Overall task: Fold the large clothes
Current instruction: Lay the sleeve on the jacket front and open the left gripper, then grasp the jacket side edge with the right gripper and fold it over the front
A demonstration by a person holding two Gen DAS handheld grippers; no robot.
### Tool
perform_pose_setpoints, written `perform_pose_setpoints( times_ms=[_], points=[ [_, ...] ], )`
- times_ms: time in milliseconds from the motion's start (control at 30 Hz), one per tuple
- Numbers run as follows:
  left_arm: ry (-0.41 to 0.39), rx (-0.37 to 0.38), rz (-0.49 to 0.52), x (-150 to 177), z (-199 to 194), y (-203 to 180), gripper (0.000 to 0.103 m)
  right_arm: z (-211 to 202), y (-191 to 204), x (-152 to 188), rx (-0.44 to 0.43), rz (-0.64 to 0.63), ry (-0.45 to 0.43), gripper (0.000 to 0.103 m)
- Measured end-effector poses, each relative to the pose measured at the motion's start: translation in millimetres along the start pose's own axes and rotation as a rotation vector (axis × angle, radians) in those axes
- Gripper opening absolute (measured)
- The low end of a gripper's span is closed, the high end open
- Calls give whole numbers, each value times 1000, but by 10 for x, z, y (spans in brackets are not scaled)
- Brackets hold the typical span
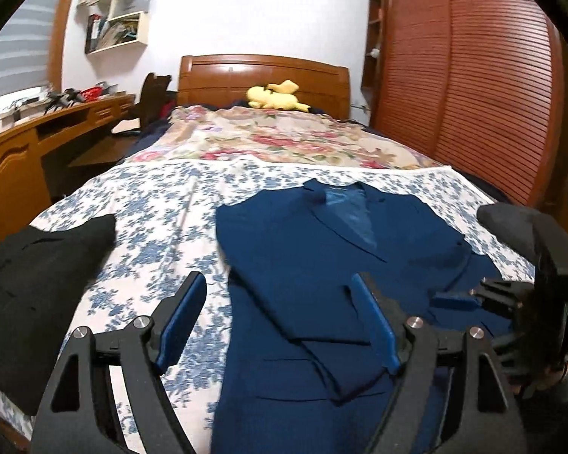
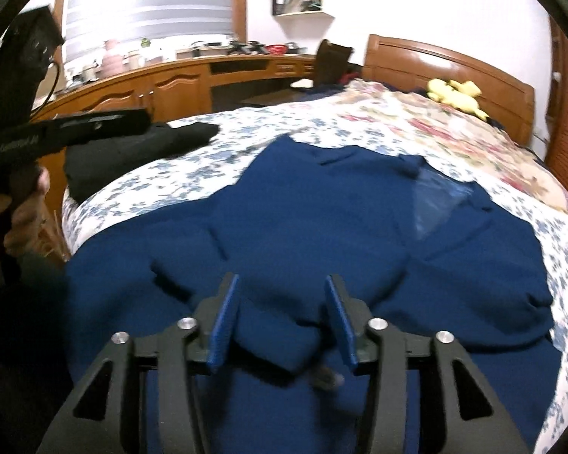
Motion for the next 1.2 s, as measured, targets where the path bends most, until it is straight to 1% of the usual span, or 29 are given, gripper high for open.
perform_pose_setpoints(
  times_ms=[100, 200, 267, 367, 400, 433, 467, 500, 533, 567, 600, 733, 867, 1033, 1200],
  points=[
    [-4, -3, -15, 4, -6, 59, 79, 182, 59, 6, -15, -20, 32, 53],
    [-2, 11, -17, 15, 2, 49, 79, 338, 66, 44, -19, -41, 86, 53],
    [2, 6, -7, 26, 7, 37, 79, 391, 92, 59, -8, -58, 115, 53],
    [9, 14, -7, 32, 14, 23, 79, 440, 58, 90, -12, -67, 135, 52],
    [9, 20, -7, 27, 11, 17, 79, 438, 43, 101, -15, -69, 135, 46],
    [10, 28, -9, 26, 11, 10, 79, 444, 40, 104, -22, -71, 138, 36],
    [10, 34, -10, 27, 12, 0, 79, 444, 20, 112, -38, -74, 142, 30],
    [11, 36, -6, 23, 15, -14, 79, 384, -14, 102, -43, -72, 140, 19],
    [11, 35, -1, 24, 17, -27, 79, 420, 16, 42, -44, -65, 137, 13],
    [11, 34, 3, 29, 14, -39, 79, 395, -28, 26, -53, -50, 131, 12],
    [12, 36, 5, 30, 19, -50, 79, 358, -80, 17, -62, -31, 119, 10],
    [23, 42, 13, 44, 40, -91, 79, 44, -228, 11, -43, 23, 26, 9],
    [23, 46, 23, 42, 45, -141, 79, -324, -417, -51, 16, 66, -69, 9],
    [27, 57, 26, 25, 78, -202, 79, -849, -598, -222, 95, 96, -194, 8],
    [27, 69, 34, 15, 91, -282, 79, -1398, -728, -316, 181, 125, -294, 8]
  ],
)
Point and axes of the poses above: each gripper's, at about its wrist camera, not at the fingertips, and z roughly the way its jaws point, y to its left, x to its underside, the point moved 2 cm from there along z, roughly the way its jaws point, and after that the axes turned 2 degrees about -x, right-handed, at the moved point
